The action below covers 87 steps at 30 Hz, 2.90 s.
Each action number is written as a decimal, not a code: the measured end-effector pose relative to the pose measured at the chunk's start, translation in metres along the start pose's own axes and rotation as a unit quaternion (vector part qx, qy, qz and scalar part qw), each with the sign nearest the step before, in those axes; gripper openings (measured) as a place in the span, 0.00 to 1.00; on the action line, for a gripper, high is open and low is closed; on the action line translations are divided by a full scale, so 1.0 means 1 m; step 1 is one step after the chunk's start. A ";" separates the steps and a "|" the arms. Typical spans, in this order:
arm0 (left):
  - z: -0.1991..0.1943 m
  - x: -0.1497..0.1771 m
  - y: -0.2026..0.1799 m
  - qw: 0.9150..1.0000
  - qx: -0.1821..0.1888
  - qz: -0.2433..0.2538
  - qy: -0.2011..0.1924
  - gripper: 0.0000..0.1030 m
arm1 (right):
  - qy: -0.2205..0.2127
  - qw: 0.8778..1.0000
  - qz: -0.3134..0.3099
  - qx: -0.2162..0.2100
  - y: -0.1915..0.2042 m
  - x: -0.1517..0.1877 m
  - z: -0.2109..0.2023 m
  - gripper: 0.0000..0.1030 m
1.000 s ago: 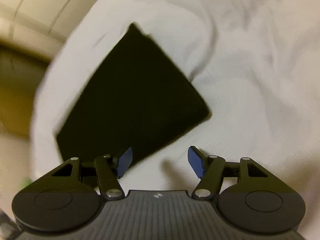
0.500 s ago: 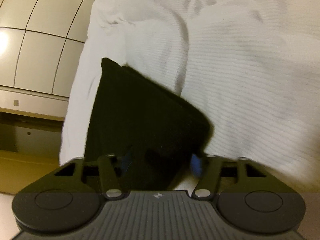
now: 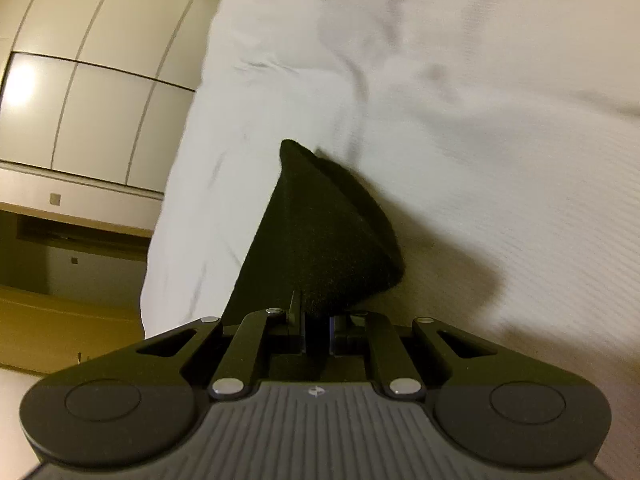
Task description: Fold clothes
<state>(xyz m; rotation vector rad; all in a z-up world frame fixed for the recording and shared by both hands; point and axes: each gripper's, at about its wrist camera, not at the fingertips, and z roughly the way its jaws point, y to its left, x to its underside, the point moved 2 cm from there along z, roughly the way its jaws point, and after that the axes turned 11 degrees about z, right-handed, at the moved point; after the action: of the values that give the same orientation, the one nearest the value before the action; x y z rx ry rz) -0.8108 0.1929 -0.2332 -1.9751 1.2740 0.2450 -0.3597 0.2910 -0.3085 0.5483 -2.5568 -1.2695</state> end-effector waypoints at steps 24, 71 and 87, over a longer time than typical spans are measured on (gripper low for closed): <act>-0.055 0.127 0.055 0.990 0.036 0.103 -0.094 0.07 | -0.091 0.987 -0.055 -0.120 -0.131 0.046 -0.091 0.07; -0.009 0.080 -0.002 0.952 -0.060 0.295 0.054 0.22 | -0.051 0.997 -0.009 -0.065 -0.108 0.045 -0.041 0.21; -0.018 0.051 0.034 0.975 0.032 0.213 0.048 0.17 | -0.201 0.882 -0.425 0.007 0.023 0.149 -0.049 0.11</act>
<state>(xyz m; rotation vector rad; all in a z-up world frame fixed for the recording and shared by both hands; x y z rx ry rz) -0.8191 0.1379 -0.2642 -1.6584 1.7408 0.3141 -0.4818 0.2049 -0.2546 1.7081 -2.7211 -1.7610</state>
